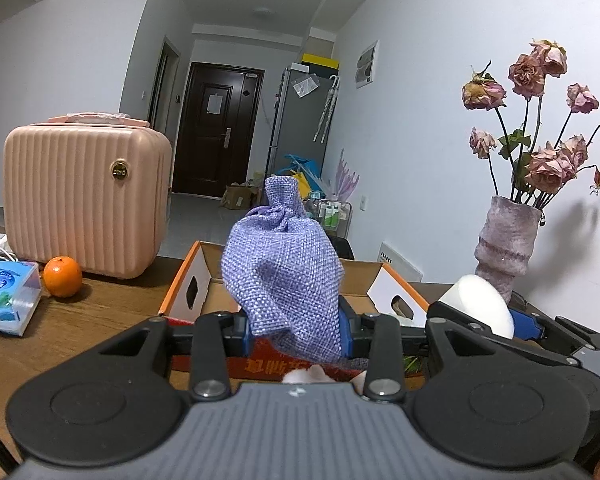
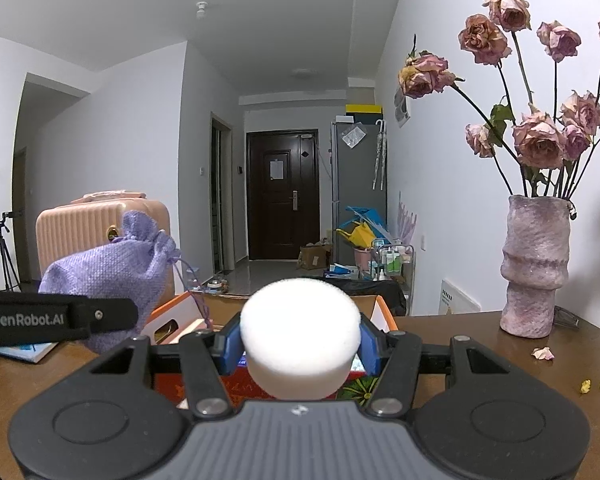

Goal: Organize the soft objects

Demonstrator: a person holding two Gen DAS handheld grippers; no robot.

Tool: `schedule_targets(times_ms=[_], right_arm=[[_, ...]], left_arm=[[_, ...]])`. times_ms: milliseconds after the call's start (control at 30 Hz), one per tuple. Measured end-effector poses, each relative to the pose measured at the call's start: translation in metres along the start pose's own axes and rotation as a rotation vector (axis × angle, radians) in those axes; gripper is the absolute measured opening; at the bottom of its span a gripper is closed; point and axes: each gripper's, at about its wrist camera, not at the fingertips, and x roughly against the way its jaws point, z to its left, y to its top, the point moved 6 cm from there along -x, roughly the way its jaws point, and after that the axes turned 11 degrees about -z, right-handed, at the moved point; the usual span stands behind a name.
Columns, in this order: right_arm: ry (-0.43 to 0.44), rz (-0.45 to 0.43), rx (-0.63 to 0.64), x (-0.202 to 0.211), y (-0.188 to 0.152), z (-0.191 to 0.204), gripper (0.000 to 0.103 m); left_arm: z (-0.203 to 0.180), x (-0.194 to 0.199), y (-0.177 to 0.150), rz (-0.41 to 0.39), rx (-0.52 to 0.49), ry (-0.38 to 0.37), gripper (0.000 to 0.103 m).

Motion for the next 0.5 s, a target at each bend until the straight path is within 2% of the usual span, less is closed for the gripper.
schedule_targets(times_ms=[500], right_arm=[[-0.006,0.007,-0.001,-0.034,-0.002,-0.004,0.055]], left_arm=[[-0.002,-0.032,0.003,-0.001,0.012,-0.006,0.038]])
